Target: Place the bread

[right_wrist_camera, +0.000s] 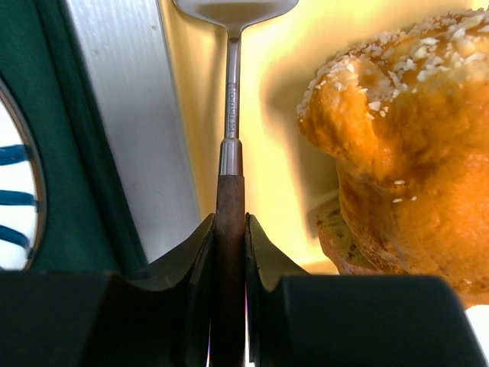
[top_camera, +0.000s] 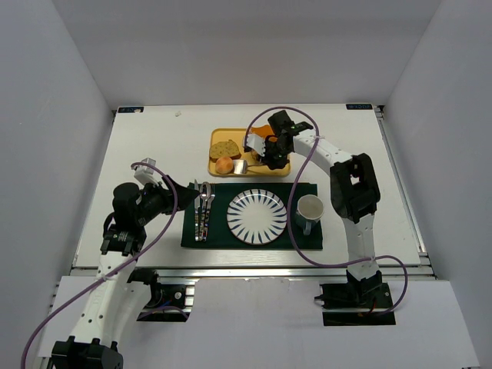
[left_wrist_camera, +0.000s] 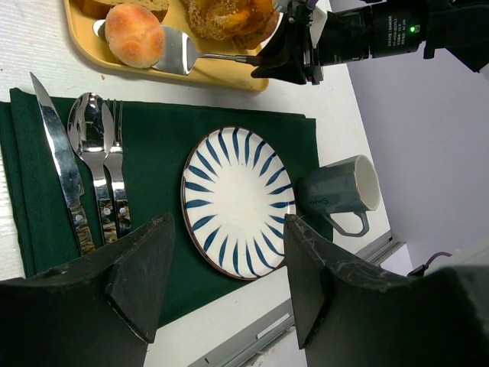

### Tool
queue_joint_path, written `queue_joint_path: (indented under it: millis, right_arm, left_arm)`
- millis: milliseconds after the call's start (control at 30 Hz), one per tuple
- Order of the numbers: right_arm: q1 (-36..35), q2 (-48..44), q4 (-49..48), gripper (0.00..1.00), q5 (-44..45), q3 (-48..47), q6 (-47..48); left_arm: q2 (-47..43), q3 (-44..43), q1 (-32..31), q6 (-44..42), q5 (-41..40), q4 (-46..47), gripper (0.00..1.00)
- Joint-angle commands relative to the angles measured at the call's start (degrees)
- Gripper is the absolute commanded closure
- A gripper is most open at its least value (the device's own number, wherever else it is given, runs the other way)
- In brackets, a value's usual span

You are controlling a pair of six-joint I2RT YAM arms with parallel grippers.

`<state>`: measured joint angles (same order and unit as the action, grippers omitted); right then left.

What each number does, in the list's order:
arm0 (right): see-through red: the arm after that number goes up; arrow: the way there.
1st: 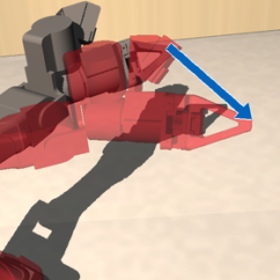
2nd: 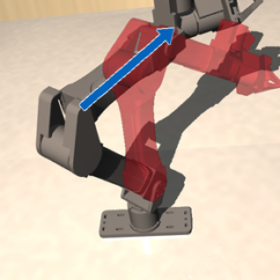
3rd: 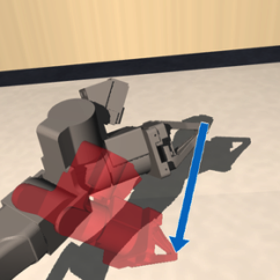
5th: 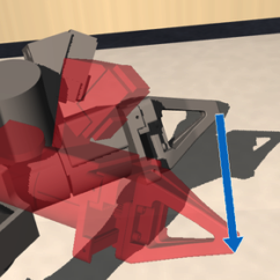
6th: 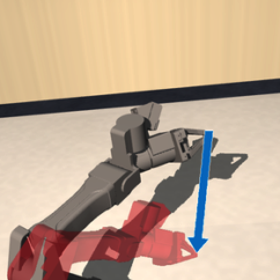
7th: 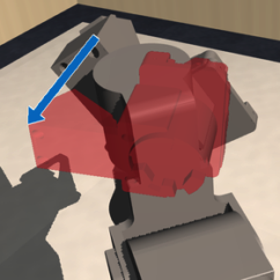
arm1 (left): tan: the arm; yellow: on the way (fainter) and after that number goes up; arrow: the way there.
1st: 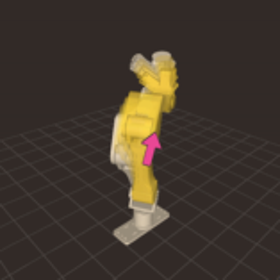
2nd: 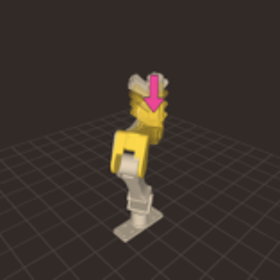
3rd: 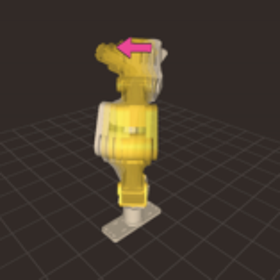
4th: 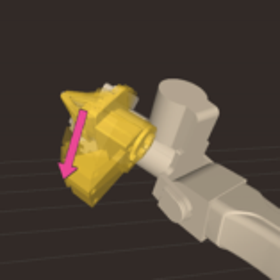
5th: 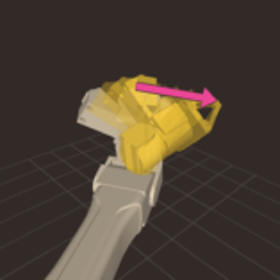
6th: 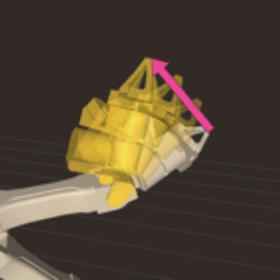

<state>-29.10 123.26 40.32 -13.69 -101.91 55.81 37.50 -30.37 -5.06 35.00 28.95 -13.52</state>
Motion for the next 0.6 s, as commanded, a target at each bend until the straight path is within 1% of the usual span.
queue_joint_path:
  millis: [0, 200, 567]
  right_arm:
    - [-0.7, 0.4, 1.3, 1.0, -5.5, -2.2, -1.9]
    - [-0.3, 0.7, 2.4, 1.0, -10.3, -3.0, -4.2]
    - [1.2, 0.8, 2.6, 1.0, -14.2, -3.8, -7.0]
  left_arm:
    - [0.4, -2.1, -0.2, -0.1, -0.2, -0.3, 0.32]
    - [1.3, -2.9, -0.2, -0.3, 0.0, -0.1, 0.32]
    - [1.4, -3.4, -0.2, 0.1, 0.0, 0.1, 0.32]
